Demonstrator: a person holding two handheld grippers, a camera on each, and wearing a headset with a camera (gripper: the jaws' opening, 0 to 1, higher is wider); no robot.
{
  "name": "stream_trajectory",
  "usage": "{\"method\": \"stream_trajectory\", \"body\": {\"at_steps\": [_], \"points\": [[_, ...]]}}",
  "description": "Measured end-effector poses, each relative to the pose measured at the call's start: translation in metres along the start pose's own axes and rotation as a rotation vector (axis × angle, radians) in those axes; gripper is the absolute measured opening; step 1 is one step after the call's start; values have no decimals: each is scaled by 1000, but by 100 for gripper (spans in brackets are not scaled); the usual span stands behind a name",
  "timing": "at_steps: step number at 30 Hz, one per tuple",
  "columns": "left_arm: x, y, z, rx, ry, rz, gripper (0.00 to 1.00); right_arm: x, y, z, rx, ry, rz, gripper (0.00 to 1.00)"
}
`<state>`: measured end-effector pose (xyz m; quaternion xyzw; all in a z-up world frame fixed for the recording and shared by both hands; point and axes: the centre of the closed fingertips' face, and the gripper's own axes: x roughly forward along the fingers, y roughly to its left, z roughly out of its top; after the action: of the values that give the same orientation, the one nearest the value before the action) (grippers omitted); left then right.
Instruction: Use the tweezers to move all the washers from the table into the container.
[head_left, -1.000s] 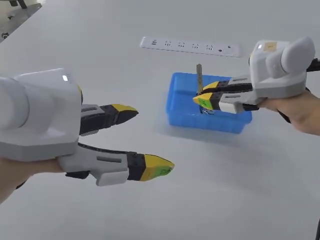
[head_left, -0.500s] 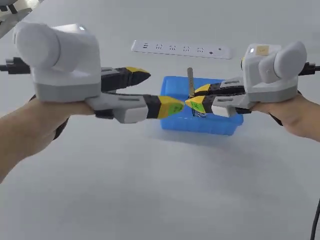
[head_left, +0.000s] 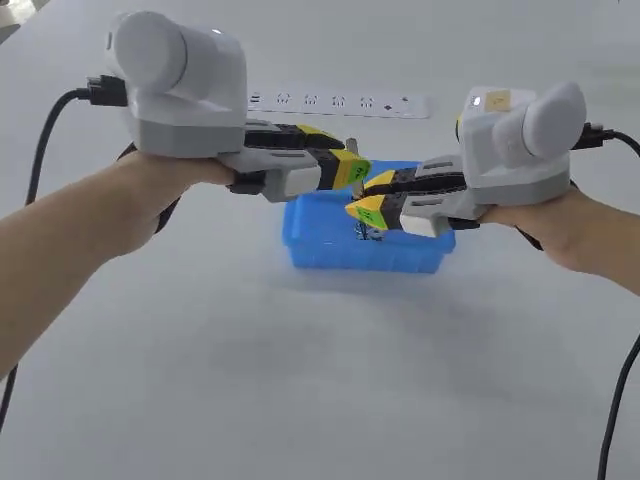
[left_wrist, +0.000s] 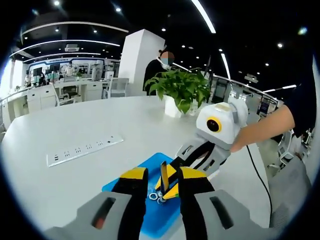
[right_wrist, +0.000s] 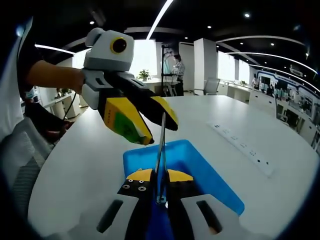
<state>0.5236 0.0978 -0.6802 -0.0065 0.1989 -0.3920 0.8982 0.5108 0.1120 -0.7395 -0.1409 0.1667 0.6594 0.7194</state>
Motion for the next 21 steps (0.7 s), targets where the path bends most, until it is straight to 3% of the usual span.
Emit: {"method": "stream_trajectory", "body": {"at_steps": [9,13,15,17,21], "points": [[3,-9,8,21,-13,-55,24,-2,0,-2,4,1,4,10],[3,-13,6,70,14,-77,17,-2,2,-2,-4,6,10,10],[2,-9,5,145,41,-49,10,-3,1,-2,-1,3,8,10],[2,-15,4,127,47,-80,9,-3,0,-1,2,1,3,10],[2,-19,6,149,51,-93,9,-3,0,0,-8,5,9,9]]}}
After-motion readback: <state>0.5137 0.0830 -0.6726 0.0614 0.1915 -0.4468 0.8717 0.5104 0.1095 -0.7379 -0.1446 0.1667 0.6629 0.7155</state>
